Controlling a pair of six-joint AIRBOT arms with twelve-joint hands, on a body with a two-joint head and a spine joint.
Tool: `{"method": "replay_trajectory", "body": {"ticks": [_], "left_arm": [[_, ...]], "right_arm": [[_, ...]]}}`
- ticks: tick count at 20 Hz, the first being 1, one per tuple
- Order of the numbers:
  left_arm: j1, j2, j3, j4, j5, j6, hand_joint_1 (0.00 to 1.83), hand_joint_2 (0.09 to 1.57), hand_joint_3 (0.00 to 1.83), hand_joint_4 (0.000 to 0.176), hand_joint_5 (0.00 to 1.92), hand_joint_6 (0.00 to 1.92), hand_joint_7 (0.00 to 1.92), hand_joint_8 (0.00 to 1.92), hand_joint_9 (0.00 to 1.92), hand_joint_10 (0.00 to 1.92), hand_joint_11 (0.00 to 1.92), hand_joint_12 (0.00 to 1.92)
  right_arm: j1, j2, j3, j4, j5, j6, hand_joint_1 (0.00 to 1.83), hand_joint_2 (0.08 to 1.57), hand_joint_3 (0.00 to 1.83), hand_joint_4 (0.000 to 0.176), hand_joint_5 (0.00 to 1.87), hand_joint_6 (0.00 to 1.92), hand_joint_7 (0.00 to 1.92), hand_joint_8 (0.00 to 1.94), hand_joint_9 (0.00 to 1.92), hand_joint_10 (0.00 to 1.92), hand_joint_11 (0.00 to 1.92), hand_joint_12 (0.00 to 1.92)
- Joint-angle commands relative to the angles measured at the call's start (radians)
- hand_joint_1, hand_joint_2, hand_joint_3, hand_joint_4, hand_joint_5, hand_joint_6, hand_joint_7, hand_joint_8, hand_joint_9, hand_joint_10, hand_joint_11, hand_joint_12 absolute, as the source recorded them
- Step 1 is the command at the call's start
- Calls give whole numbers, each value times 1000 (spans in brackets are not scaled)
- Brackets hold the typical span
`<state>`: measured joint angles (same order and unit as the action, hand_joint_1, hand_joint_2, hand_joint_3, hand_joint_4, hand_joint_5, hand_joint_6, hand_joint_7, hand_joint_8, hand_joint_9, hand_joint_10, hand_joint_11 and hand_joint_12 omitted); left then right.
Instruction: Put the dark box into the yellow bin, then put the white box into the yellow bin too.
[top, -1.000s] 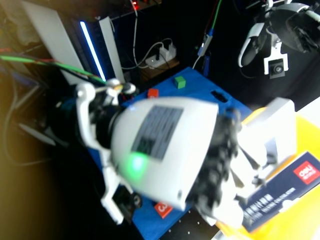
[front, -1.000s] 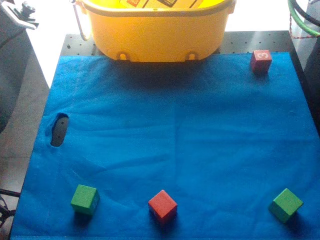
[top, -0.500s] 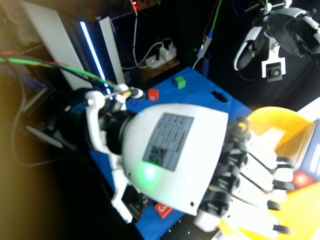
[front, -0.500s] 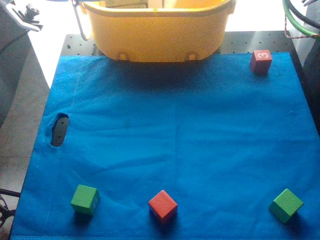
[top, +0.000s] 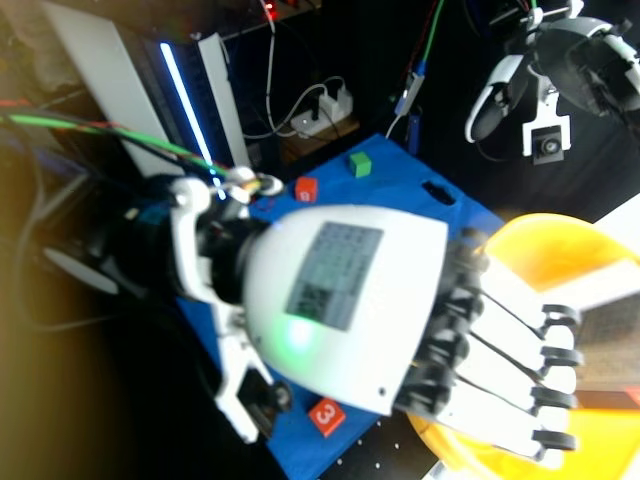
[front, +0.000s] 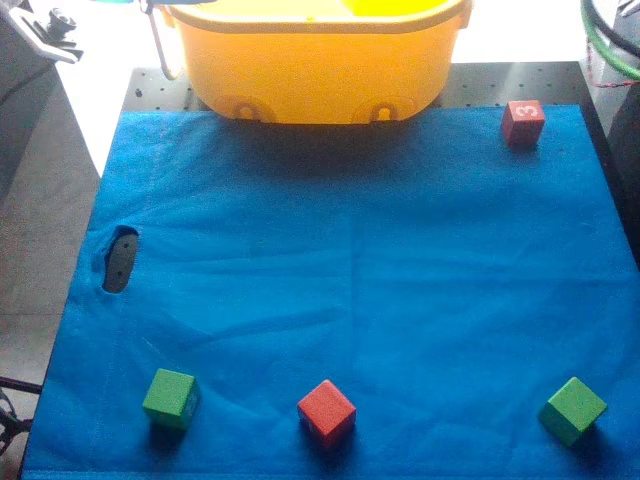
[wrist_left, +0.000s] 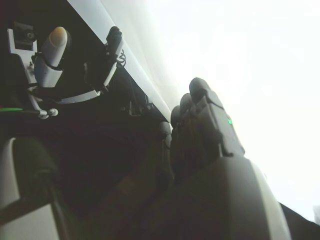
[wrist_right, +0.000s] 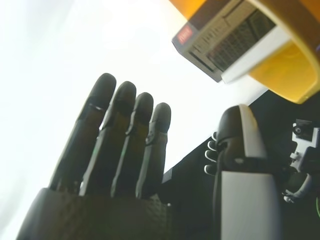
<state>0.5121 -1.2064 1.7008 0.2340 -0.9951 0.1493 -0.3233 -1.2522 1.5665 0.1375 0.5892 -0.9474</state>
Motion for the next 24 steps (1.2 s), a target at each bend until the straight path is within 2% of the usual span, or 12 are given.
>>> {"method": "replay_trajectory", "body": {"ticks": [1, 7, 8, 9, 12, 14, 16, 18, 19, 22, 23, 24], "left_arm": [[-4, 4, 6, -50, -98, -10, 1112, 786, 7, 65, 240, 2, 249, 2, 248, 0, 197, 116], [4, 45, -15, -71, -91, -10, 1071, 783, 2, 65, 206, 0, 244, 1, 237, 6, 212, 118], [7, 52, -17, -76, -90, -10, 1070, 782, 1, 69, 200, 0, 226, 0, 252, 11, 227, 124], [8, 58, -18, -79, -89, -10, 1065, 787, 3, 73, 197, 0, 226, 1, 259, 13, 225, 124], [8, 76, -30, -88, -88, -9, 1097, 808, 10, 55, 204, 2, 229, 3, 252, 7, 222, 123], [11, 83, -34, -95, -90, -7, 1088, 829, 15, 70, 225, 8, 249, 9, 242, 1, 236, 131], [19, 90, -37, -109, -98, -5, 1083, 820, 2, 83, 252, 2, 284, 2, 259, 2, 241, 160], [19, 94, -38, -114, -102, -3, 1059, 815, 0, 104, 269, 3, 282, 0, 254, 0, 257, 179], [19, 97, -40, -117, -110, -3, 1082, 831, 5, 74, 270, 2, 252, 0, 249, 1, 239, 182], [19, 110, -50, -123, -118, 11, 1050, 853, 0, 60, 226, 0, 217, 3, 243, 4, 183, 264], [20, 117, -55, -129, -121, 16, 1046, 855, 0, 43, 219, 0, 214, 3, 233, 0, 131, 261], [24, 126, -62, -138, -125, 22, 1043, 857, 0, 48, 216, 0, 206, 0, 203, 0, 116, 259]], "right_arm": [[11, 10, -8, 1, 111, 0, 1004, 882, 0, 0, 710, 0, 756, 0, 732, 0, 572, 356], [12, 80, -81, -27, 110, 0, 957, 871, 0, 6, 394, 0, 596, 0, 647, 0, 456, 316], [13, 87, -90, -33, 110, 0, 922, 848, 0, 37, 363, 0, 569, 0, 616, 0, 402, 298], [13, 97, -100, -38, 110, 0, 917, 827, 0, 46, 341, 0, 574, 4, 613, 1, 370, 287], [20, 133, -138, -56, 110, 0, 823, 801, 0, 45, 245, 0, 548, 0, 577, 0, 366, 278], [25, 150, -155, -67, 110, 0, 823, 792, 0, 77, 220, 0, 511, 0, 522, 0, 313, 244], [40, 173, -181, -89, 110, 0, 797, 777, 1, 96, 206, 0, 481, 0, 488, 0, 310, 177], [53, 184, -197, -100, 110, 0, 795, 798, 9, 79, 187, 0, 452, 0, 428, 0, 260, 145], [59, 197, -212, -114, 110, 0, 790, 819, 13, 86, 190, 2, 411, 0, 388, 0, 241, 128], [78, 235, -245, -140, 109, 0, 762, 810, 6, 88, 184, 0, 384, 0, 335, 0, 228, 116], [85, 250, -255, -146, 109, 0, 751, 826, 11, 80, 174, 0, 364, 0, 300, 0, 210, 109], [94, 268, -270, -159, 106, 0, 737, 830, 11, 84, 161, 0, 342, 0, 287, 0, 208, 108]]}}
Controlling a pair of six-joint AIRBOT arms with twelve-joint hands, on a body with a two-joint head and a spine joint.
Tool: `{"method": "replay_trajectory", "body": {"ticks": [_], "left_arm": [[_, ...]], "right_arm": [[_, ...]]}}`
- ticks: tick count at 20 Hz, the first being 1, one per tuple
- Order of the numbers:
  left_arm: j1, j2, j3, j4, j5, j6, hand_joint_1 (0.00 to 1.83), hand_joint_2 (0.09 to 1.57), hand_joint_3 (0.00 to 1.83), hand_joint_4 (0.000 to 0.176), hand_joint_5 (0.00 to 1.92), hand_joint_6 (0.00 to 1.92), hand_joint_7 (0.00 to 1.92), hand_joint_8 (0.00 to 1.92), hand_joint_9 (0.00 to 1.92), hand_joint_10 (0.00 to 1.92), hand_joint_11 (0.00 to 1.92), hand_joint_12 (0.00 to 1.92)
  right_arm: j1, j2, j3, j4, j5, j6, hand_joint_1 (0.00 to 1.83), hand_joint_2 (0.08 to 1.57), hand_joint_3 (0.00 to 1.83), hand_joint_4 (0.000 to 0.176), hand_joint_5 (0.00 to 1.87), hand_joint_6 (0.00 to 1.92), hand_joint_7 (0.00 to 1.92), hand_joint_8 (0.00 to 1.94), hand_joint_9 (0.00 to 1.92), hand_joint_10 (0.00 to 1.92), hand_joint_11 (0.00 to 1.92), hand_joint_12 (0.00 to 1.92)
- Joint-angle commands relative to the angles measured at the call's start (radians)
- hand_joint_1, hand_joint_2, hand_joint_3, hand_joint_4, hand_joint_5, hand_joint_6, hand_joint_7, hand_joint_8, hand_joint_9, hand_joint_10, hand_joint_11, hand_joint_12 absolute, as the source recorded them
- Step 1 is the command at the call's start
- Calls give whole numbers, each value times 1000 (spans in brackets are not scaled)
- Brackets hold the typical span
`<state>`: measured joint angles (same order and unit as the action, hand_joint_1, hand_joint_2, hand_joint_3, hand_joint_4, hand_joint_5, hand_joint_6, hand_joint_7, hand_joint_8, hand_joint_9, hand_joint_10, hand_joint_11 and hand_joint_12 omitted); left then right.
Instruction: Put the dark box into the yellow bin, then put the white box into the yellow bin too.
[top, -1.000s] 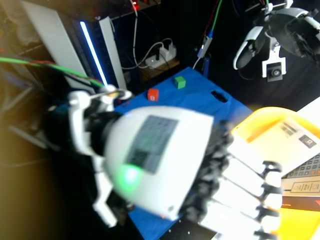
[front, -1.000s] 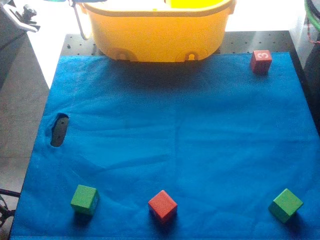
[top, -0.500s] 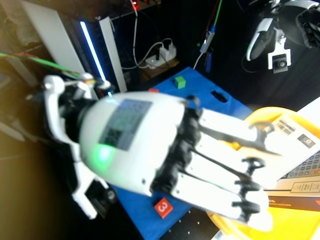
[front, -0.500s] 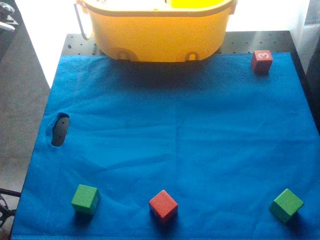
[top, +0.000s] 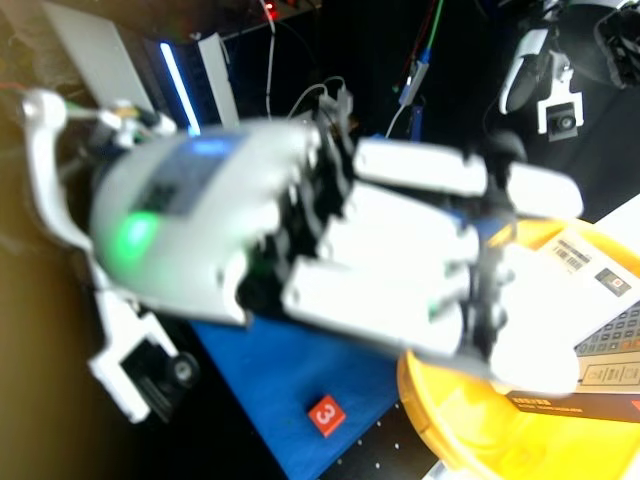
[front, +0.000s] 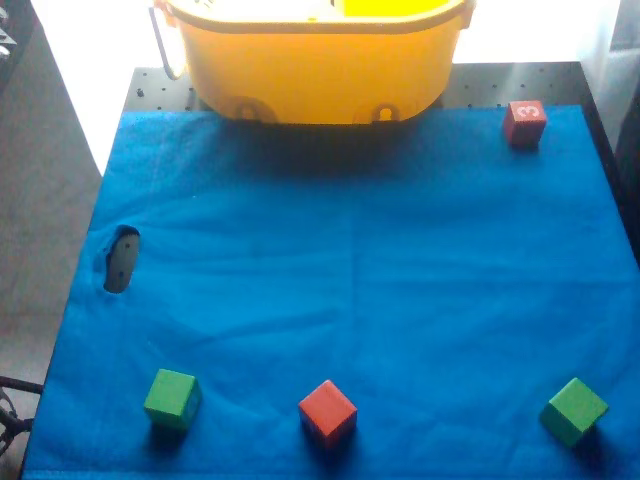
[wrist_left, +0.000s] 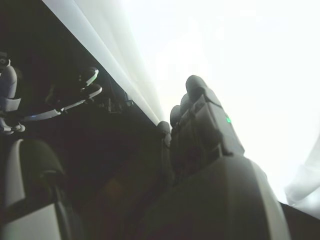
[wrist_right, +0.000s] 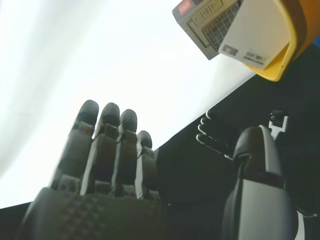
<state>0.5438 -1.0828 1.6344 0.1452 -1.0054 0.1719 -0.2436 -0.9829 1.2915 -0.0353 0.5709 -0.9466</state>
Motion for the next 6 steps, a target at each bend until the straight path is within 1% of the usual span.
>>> {"method": "replay_trajectory", "body": {"ticks": [1, 2, 3, 4, 5, 6], "left_arm": [[-2, 11, -1, -59, -123, 3, 1023, 888, 4, 42, 203, 0, 163, 0, 204, 2, 116, 263], [6, 24, -10, -75, -136, 12, 1006, 908, 11, 45, 184, 0, 143, 0, 205, 3, 120, 269], [15, 36, -20, -89, -148, 23, 970, 909, 10, 51, 173, 0, 149, 4, 214, 6, 140, 283], [35, 59, -41, -116, -175, 41, 961, 896, 1, 47, 175, 0, 150, 0, 224, 0, 101, 419], [54, 77, -59, -140, -197, 55, 982, 893, 0, 22, 143, 0, 125, 4, 227, 2, 19, 638], [70, 91, -72, -159, -214, 66, 1019, 890, 0, 23, 129, 0, 135, 5, 254, 8, 3, 764]], "right_arm": [[26, 19, -9, -2, 116, -1, 764, 822, 5, 60, 159, 0, 336, 0, 297, 5, 211, 109], [41, 42, -26, -20, 108, -4, 769, 824, 6, 40, 149, 0, 332, 0, 296, 4, 209, 109], [50, 57, -39, -25, 105, -13, 763, 829, 7, 31, 139, 0, 313, 0, 292, 2, 209, 110], [59, 81, -64, -25, 105, -40, 763, 843, 11, 21, 143, 2, 313, 1, 297, 4, 220, 118], [69, 97, -83, -25, 105, -66, 760, 860, 16, 29, 130, 0, 306, 0, 290, 1, 224, 122], [72, 107, -96, -25, 105, -76, 776, 853, 10, 44, 115, 0, 293, 0, 258, 0, 181, 107]]}}
